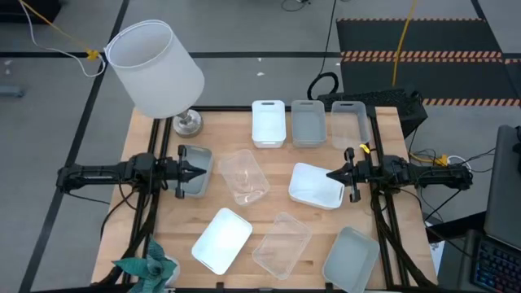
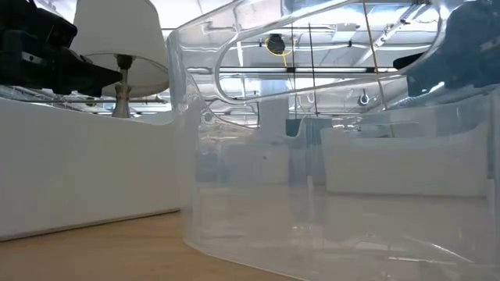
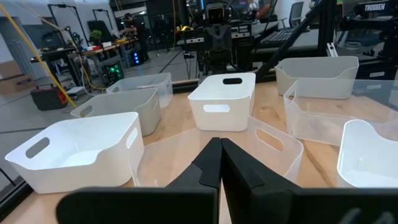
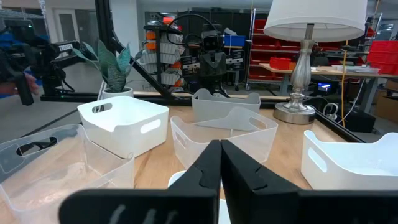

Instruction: Stack baskets by color

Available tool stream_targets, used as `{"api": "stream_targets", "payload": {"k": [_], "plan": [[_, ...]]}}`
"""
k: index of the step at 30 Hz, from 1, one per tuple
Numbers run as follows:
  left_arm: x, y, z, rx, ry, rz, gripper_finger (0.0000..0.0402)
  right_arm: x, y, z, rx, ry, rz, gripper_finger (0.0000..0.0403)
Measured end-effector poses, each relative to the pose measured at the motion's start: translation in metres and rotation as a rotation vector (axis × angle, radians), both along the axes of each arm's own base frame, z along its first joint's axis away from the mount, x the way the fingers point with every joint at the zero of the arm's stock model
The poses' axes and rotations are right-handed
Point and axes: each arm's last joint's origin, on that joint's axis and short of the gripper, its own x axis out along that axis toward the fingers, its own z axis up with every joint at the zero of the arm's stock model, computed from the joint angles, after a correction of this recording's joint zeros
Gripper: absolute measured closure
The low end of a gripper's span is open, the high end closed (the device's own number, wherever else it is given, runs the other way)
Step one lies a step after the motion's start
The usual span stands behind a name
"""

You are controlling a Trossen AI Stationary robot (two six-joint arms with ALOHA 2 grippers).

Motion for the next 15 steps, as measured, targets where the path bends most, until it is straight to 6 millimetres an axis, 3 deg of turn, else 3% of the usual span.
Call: {"api": "stream_targets", "payload": {"k": [15], "plan": [[0.0000, 0.0000, 0.0001, 0.002, -0.001, 0.000, 0.0392, 0.0000, 0.0000, -0.0001, 0.000, 0.000, 0.000, 0.0399]]}}
